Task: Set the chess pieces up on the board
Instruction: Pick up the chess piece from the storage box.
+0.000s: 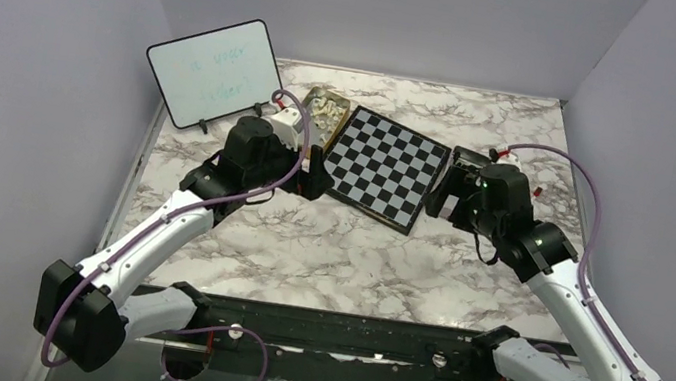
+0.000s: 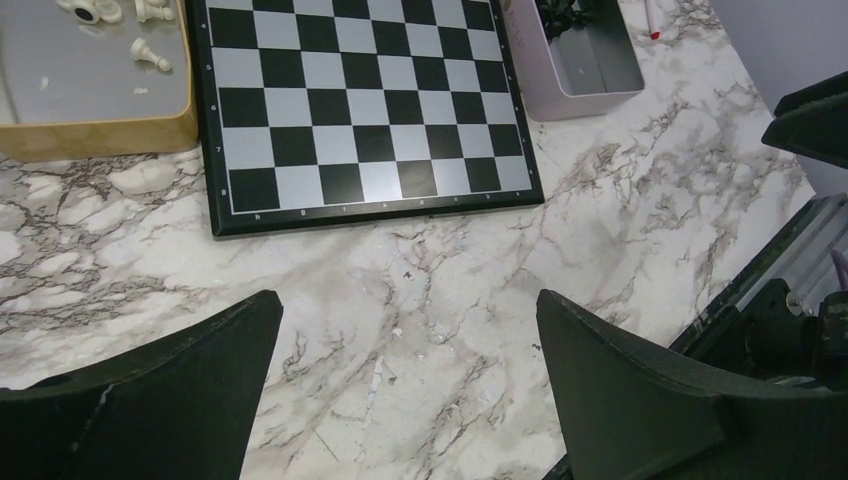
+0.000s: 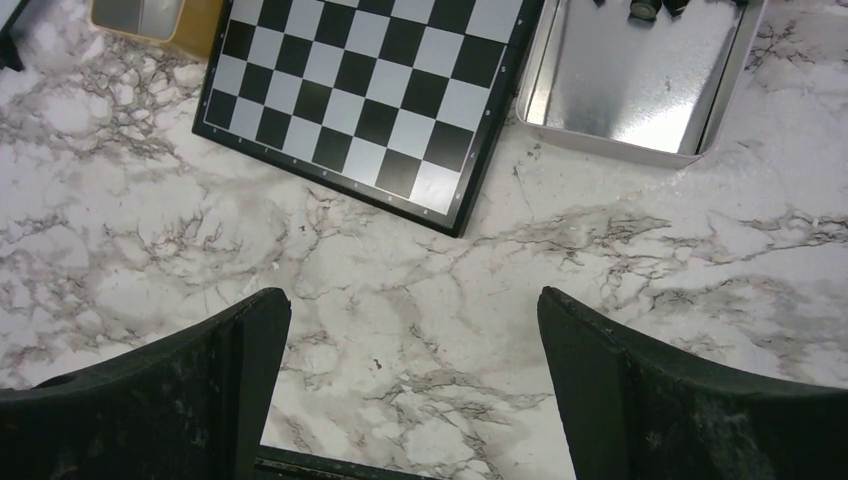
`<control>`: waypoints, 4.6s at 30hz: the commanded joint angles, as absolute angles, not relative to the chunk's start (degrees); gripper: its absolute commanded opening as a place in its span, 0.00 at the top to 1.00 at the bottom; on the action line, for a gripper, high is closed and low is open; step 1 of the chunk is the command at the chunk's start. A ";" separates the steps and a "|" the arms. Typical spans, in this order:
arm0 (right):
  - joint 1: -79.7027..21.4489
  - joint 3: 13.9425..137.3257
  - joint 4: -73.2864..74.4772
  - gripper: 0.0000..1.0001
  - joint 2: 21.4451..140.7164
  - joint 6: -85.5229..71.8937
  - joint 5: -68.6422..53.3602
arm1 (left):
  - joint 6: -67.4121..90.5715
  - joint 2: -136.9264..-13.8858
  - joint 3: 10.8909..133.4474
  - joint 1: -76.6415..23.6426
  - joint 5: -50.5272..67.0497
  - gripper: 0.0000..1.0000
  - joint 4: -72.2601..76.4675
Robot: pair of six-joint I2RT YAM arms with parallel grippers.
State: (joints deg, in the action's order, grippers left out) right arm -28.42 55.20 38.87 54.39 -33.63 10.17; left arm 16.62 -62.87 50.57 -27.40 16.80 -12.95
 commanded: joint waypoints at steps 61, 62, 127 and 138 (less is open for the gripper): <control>-8.01 76.47 9.25 0.74 111.54 -13.06 13.02 | 13.01 -54.91 45.89 -27.89 6.48 0.01 -16.68; -8.00 76.73 9.51 0.74 111.81 -13.14 13.01 | 13.01 -54.91 45.89 -27.94 6.56 0.01 -16.68; -7.91 79.80 15.45 0.86 110.33 -10.26 15.11 | 13.09 -54.93 45.93 -27.95 6.74 0.01 -16.63; -8.23 77.96 18.78 0.87 102.60 -12.19 8.47 | 13.01 -54.58 45.82 -27.94 6.47 0.01 -16.69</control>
State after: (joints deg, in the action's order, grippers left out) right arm -8.14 77.73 16.75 107.33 -10.96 12.47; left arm 13.82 -55.59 45.89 -27.62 7.44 -16.58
